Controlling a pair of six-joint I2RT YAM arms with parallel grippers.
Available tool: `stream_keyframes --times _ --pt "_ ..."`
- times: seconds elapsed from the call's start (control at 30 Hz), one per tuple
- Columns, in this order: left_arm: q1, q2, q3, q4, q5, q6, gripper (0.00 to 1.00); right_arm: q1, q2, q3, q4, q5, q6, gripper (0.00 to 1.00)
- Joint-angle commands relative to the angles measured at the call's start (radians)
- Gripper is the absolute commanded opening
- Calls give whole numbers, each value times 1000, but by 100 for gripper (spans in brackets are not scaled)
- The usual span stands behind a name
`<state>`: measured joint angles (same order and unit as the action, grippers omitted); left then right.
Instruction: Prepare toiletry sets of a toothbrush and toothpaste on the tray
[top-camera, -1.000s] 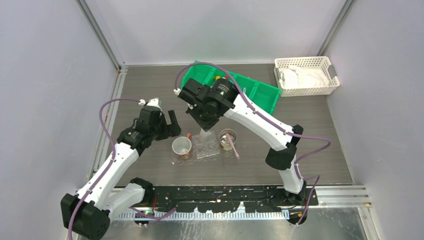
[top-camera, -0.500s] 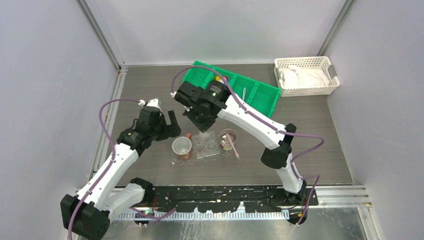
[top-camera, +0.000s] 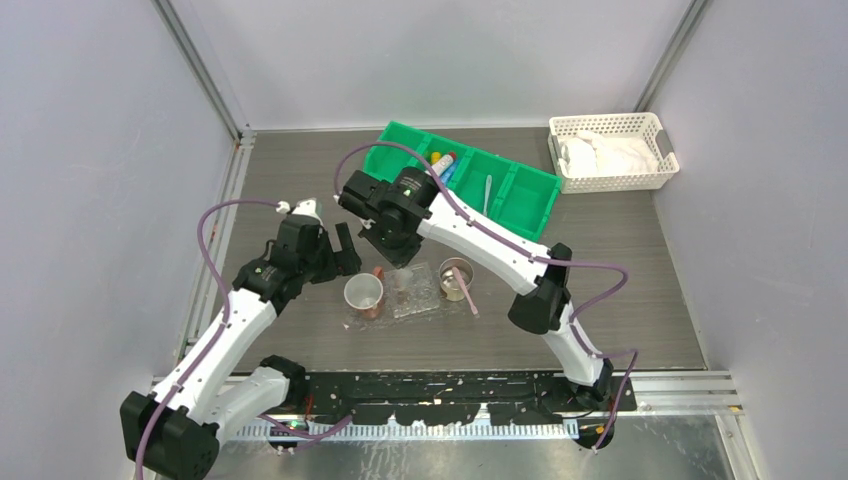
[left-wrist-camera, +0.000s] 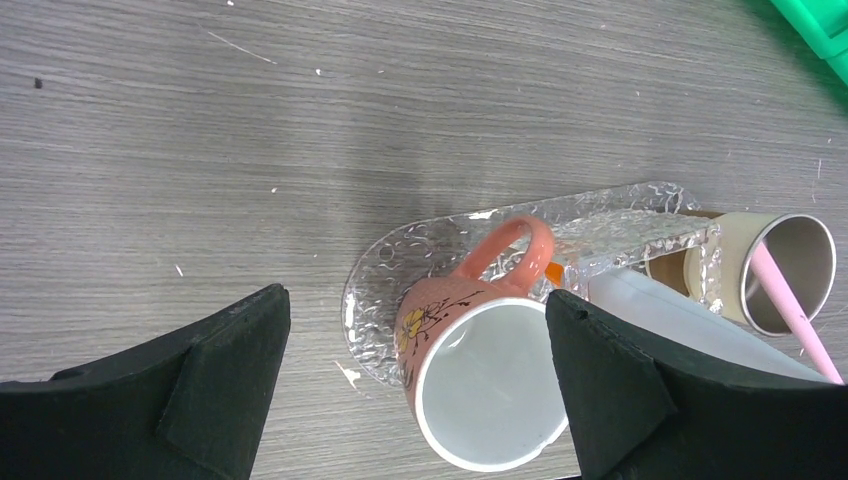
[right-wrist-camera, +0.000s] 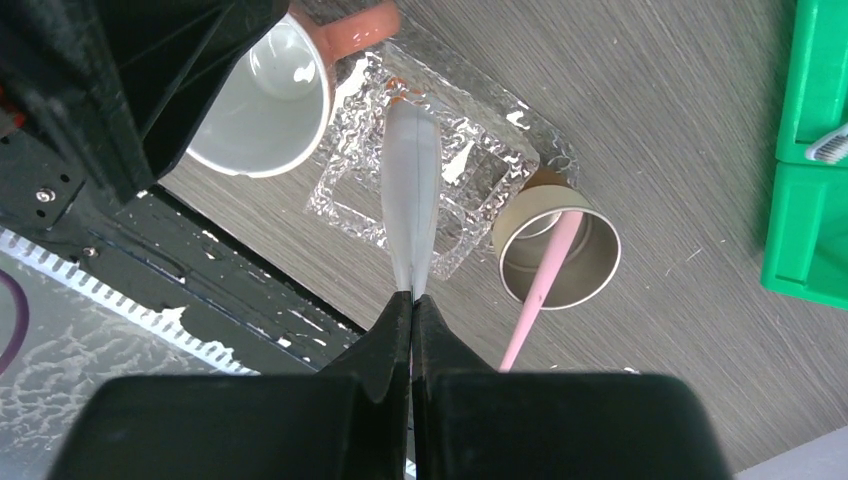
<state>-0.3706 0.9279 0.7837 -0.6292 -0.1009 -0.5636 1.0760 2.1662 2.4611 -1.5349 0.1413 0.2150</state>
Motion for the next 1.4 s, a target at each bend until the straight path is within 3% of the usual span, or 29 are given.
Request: stream_keyframes --times 0.0,0.4,0.53,1.03,1.37 --pt "6 -25 -10 16 0 17 100 -10 13 35 22 -17 -16 1" --pt "6 -18 -27 31 4 16 100 -19 50 40 27 -20 -27 1" --pt "6 -21 -29 30 3 15 100 -19 56 38 36 -26 -34 7" --pt "6 -28 -26 22 -3 16 100 -18 69 28 70 -42 -60 15" --pt "6 -22 -13 9 -11 19 100 -48 -41 9 183 5 -42 49"
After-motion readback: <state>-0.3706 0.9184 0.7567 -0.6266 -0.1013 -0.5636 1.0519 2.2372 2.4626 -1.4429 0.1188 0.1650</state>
